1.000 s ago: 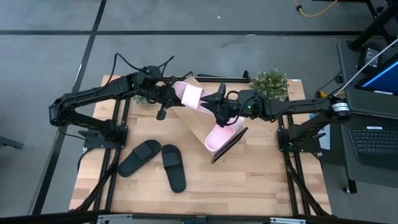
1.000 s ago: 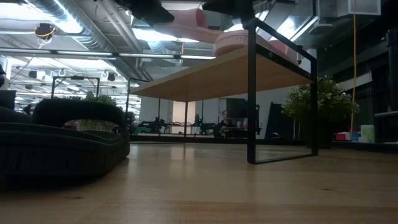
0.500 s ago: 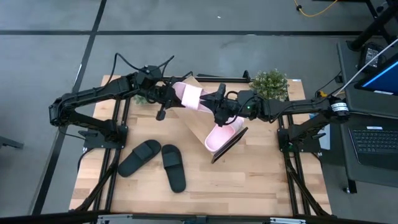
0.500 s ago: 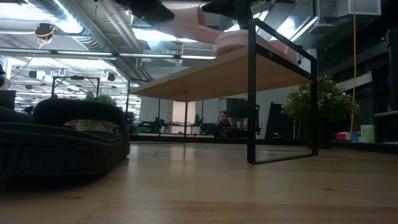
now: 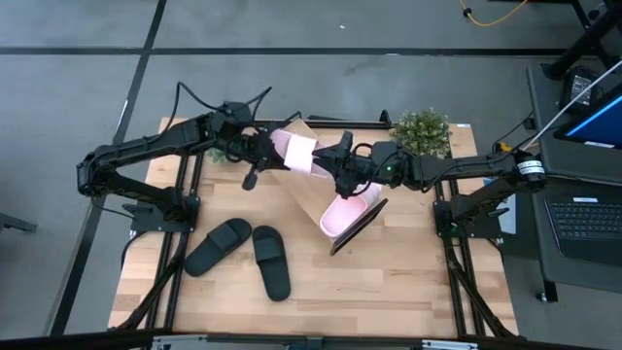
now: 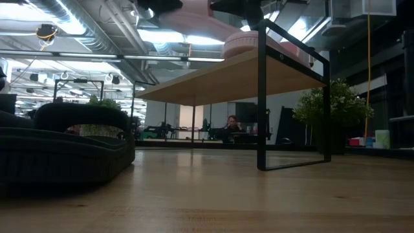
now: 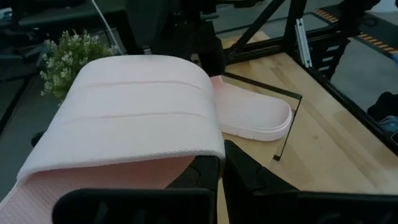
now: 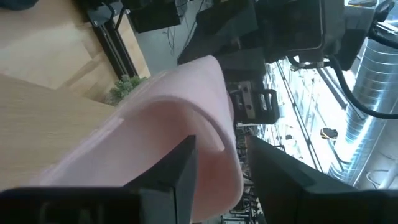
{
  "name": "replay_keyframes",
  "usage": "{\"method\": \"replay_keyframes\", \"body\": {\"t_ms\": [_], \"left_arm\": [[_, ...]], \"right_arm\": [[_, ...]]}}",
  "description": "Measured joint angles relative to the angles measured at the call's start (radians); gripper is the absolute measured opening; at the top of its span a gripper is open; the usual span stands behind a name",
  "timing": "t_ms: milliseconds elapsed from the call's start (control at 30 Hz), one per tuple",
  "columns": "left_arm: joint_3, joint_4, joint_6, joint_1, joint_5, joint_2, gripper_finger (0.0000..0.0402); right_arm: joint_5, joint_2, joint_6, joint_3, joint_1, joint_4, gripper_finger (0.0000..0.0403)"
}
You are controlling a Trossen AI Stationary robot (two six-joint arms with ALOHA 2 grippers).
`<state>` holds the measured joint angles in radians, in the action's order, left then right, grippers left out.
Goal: Pick and place slides into the shelf
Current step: Put the pink slipper on the shelf
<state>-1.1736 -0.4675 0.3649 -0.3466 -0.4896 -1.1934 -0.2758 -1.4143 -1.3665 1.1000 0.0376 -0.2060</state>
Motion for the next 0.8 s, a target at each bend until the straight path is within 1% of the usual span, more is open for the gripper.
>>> {"method": "replay_keyframes", "body": {"t_ms": [267,367,500,700,800], "left_arm": [[0.000,0.005,0.003,0.023,-0.011,0.000,0.0000],[0.000,0.007,0.003,0.024,-0.010,0.000,0.0000],[-0.001,0.008,0.004,0.024,-0.008,0.000,0.0000],[-0.001,0.026,0.008,0.024,-0.009,0.000,0.0000],[-0.001,0.033,0.010,0.023,-0.024,0.000,0.0000]], "right_arm": [[-0.006,0.000,-0.011,0.000,0.003,-0.023,0.0143],[-0.005,0.000,-0.011,0.000,0.003,-0.023,0.0134],[-0.004,0.000,-0.011,0.000,0.003,-0.023,0.0104],[0.004,0.000,-0.005,0.000,0.003,-0.020,0.0048],[0.004,0.000,0.027,0.000,0.002,-0.019,0.0016]]}}
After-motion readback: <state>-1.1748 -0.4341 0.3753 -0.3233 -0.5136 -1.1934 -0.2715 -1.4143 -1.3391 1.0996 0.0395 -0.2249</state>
